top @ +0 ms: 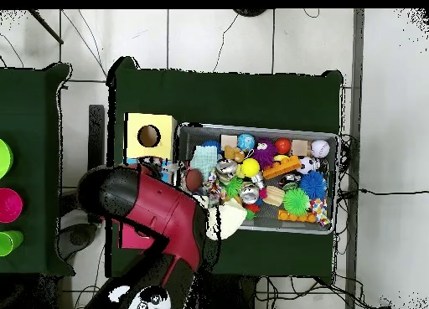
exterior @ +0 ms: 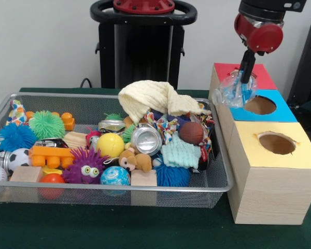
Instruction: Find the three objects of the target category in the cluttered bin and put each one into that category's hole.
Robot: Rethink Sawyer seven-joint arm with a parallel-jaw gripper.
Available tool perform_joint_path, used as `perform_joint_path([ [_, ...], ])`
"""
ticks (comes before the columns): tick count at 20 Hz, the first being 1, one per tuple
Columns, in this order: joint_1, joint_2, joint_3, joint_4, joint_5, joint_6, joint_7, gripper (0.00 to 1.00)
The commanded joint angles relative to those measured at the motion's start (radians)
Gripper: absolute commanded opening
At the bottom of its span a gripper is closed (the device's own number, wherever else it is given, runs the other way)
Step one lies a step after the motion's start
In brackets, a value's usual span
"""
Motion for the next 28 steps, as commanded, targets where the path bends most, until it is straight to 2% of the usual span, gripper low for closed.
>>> perform_joint_path([
  [1,-0.036,0.046,0.055,-0.016,0.015,0.079,0.275,0.00],
  [16,-0.012,0.060,0.034,-0.054,0.017,0.121,0.340,0.00],
  [28,-0.026,0.050,0.035,-0.032,0.023,0.105,0.315,0.00],
])
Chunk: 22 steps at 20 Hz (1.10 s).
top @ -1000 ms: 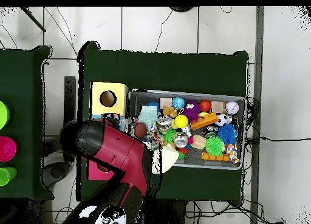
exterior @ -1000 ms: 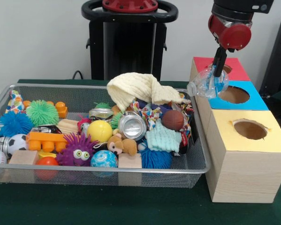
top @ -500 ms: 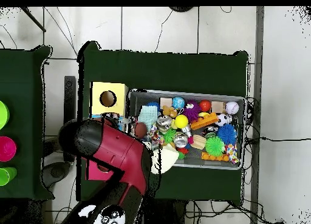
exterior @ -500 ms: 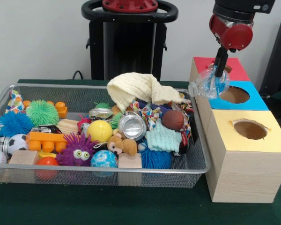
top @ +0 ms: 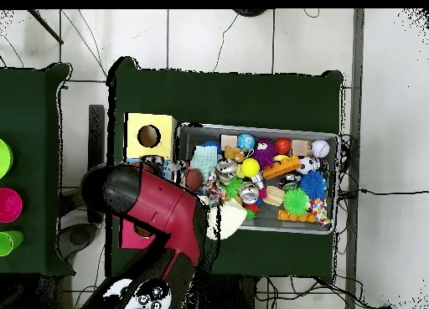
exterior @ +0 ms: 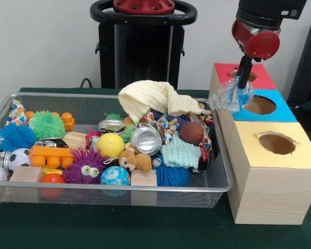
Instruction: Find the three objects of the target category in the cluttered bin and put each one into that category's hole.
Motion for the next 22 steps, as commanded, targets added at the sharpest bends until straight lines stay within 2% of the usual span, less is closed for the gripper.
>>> perform_joint_path([
  [1,-0.022,0.026,0.034,-0.018,0.023,0.104,0.315,0.00],
  [15,0.008,0.031,0.020,-0.032,0.028,0.132,0.367,0.00],
  [22,0.000,0.027,0.017,-0.029,0.030,0.134,0.354,0.00],
])
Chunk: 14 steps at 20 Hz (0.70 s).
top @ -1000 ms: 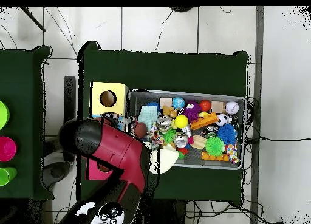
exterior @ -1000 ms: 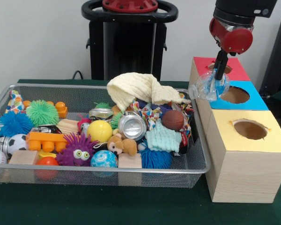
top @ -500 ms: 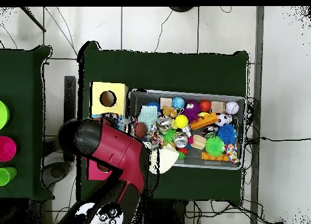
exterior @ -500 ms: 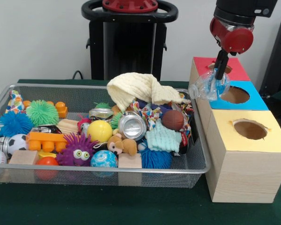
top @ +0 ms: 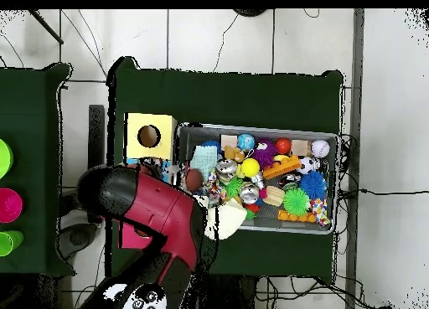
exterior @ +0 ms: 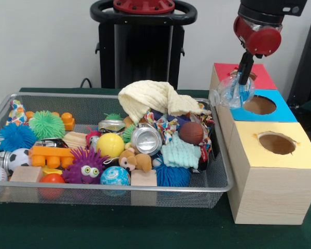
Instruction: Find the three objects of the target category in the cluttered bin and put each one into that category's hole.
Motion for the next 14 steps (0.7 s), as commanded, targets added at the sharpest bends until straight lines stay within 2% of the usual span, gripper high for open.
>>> perform_joint_path([
  [1,-0.016,0.029,0.038,-0.030,0.030,0.113,0.339,0.00],
  [14,-0.006,0.044,0.033,-0.058,0.023,0.134,0.377,0.00],
])
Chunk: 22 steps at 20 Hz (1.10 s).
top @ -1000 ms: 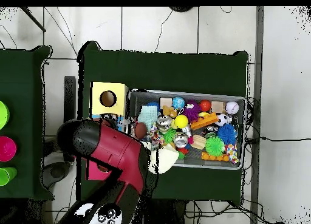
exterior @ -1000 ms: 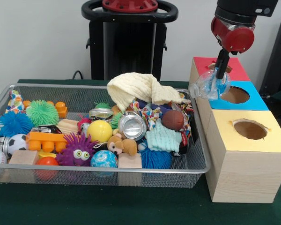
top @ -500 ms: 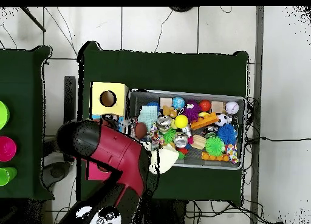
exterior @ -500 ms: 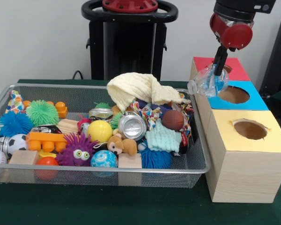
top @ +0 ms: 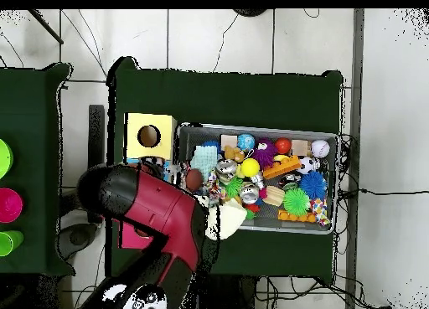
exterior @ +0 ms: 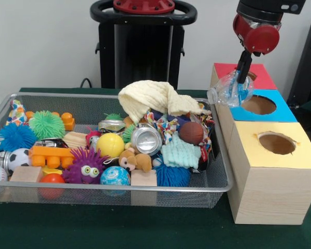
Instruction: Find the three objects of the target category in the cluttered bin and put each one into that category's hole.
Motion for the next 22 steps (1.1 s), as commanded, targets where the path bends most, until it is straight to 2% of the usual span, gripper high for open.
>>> perform_joint_path([
  [1,-0.005,0.046,0.043,-0.052,0.025,0.127,0.346,0.00],
  [9,0.006,0.057,0.039,-0.074,0.026,0.146,0.389,0.00],
  [18,-0.003,0.045,0.043,-0.049,0.007,0.134,0.352,0.00],
  [19,-0.008,0.041,0.052,-0.045,0.012,0.134,0.348,1.00],
  [22,-0.011,0.042,0.055,-0.046,0.010,0.135,0.341,1.00],
])
